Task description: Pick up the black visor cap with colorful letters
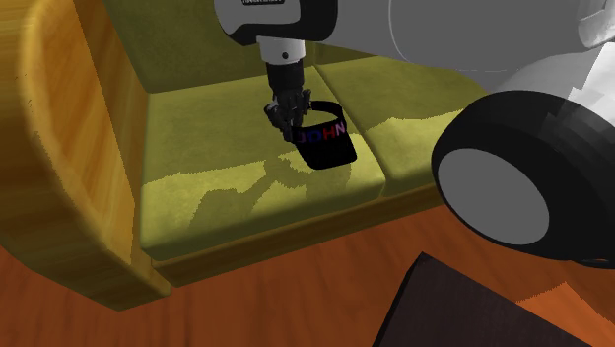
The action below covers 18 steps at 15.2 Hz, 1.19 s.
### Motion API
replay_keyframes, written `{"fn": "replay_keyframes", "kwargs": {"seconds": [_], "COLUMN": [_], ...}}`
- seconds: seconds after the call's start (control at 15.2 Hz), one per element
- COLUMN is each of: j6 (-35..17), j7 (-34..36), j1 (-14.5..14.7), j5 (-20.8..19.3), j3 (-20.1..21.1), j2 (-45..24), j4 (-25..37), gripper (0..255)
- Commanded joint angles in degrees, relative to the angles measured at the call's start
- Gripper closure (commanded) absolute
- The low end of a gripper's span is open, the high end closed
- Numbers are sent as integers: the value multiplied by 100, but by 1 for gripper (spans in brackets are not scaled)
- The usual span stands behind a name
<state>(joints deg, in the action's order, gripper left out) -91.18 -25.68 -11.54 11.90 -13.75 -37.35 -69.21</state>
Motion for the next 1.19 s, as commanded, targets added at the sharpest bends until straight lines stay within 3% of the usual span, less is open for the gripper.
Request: {"fn": "replay_keyframes", "kwargs": {"seconds": [0.0, 0.46, 1.12], "j6": [-4, -4, 757], "j7": [-2, 4, 85], "j1": [-2, 3, -72], "j5": [1, 1, -10], "j3": [0, 1, -4], "j2": [-4, -3, 4], "j4": [2, 1, 766], "gripper": [255, 255, 255]}}
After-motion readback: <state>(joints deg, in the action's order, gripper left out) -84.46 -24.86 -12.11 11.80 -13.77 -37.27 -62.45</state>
